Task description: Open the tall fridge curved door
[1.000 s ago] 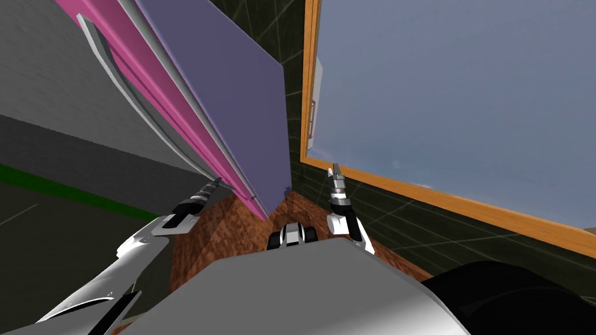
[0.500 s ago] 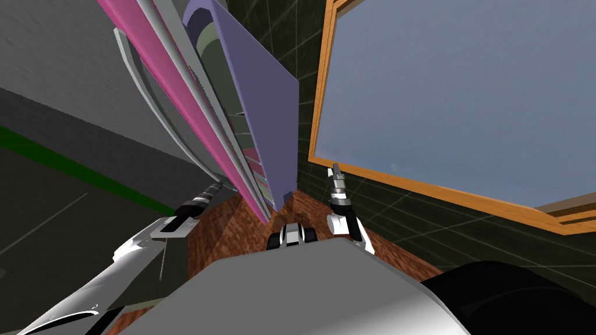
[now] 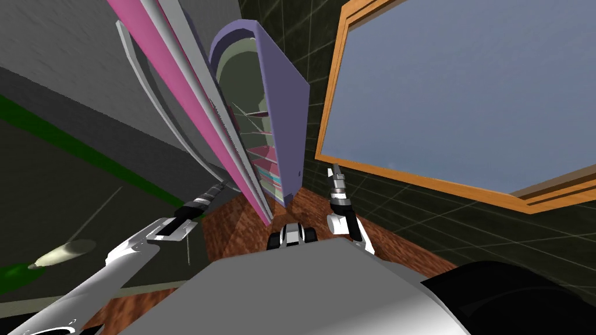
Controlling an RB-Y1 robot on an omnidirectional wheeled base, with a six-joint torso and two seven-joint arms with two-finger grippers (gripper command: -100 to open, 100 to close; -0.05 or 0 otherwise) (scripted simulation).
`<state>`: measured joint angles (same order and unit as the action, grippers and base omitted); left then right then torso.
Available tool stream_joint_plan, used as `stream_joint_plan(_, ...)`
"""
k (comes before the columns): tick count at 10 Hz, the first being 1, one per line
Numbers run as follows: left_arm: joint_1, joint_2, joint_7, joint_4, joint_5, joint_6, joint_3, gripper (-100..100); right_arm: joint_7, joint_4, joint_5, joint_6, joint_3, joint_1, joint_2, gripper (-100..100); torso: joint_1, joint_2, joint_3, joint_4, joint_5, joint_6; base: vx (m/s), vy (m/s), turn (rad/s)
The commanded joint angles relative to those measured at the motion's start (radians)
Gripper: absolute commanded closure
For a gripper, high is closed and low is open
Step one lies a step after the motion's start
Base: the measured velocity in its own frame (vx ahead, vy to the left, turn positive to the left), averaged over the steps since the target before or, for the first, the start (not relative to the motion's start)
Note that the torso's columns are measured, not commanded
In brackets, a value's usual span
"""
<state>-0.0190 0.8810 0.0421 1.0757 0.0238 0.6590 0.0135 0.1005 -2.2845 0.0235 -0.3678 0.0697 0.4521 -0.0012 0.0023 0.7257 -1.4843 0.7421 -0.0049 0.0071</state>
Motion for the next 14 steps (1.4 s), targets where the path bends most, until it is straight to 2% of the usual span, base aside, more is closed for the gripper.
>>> stream_joint_plan(1, 0.004, 0.032, -0.038, 0.035, -0.005, 0.04, 0.025, 100, 0.0, 0.0, 0.0, 0.0, 0.0, 0.0, 0.0, 0, 0.0, 0.003, 0.001, 0.0, 0.0, -0.001, -0.112, 0.363, -0.053)
stream_joint_plan(2, 0.004, 0.032, -0.038, 0.035, -0.005, 0.04, 0.025, 100, 0.0, 0.0, 0.0, 0.0, 0.0, 0.0, 0.0, 0, 0.002, 0.003, 0.002, 0.001, 0.0, -0.001, -0.086, 0.306, -0.008)
stream_joint_plan(3, 0.015, 0.045, -0.054, 0.052, -0.005, 0.06, 0.041, 100, 0.0, 0.0, 0.0, 0.0, 0.0, 0.0, 0.0, 0, -0.001, 0.002, 0.001, 0.0, 0.0, 0.0, -0.126, 0.284, -0.03)
stream_joint_plan(4, 0.02, 0.037, -0.041, 0.043, 0.0, 0.048, 0.042, 100, 0.0, 0.0, 0.0, 0.0, 0.0, 0.0, 0.0, 0, -0.004, 0.005, 0.003, -0.001, 0.001, -0.001, -0.069, 0.14, -0.003)
stream_joint_plan(5, 0.029, 0.049, -0.047, 0.059, 0.0, 0.072, 0.054, 100, 0.0, 0.0, 0.0, 0.0, 0.0, 0.0, 0.0, 0, -0.012, 0.005, 0.004, -0.004, 0.002, -0.003, -0.021, 0.172, -0.021)
stream_joint_plan(7, 0.038, 0.058, -0.053, 0.074, 0.0, 0.092, 0.067, 100, 0.0, 0.0, 0.0, 0.0, 0.0, 0.0, 0.0, 0, 0.005, 0.01, 0.007, -0.002, 0.005, -0.005, -0.048, 0.324, -0.055)
stream_joint_plan(9, 0.046, 0.068, -0.059, 0.09, 0.0, 0.113, 0.079, 100, 0.0, 0.0, 0.0, 0.0, 0.0, 0.0, 0.0, 0, 0.005, 0.003, 0.002, -0.002, 0.004, -0.001, -0.034, 0.315, -0.015)
stream_joint_plan(12, 0.063, 0.087, -0.07, 0.12, 0.0, 0.153, 0.104, 100, 0.0, 0.0, 0.0, 0.0, 0.0, 0.0, 0.0, 0, 0.023, -0.011, -0.006, -0.005, 0.005, 0.004, -0.045, 0.212, -0.023)
stream_joint_plan(14, 0.063, 0.087, -0.07, 0.12, 0.0, 0.153, 0.104, 100, 0.0, 0.0, 0.0, 0.0, 0.0, 0.0, 0.0, 0, 0.038, -0.023, -0.013, -0.009, 0.009, 0.006, -0.007, 0.146, -0.038)
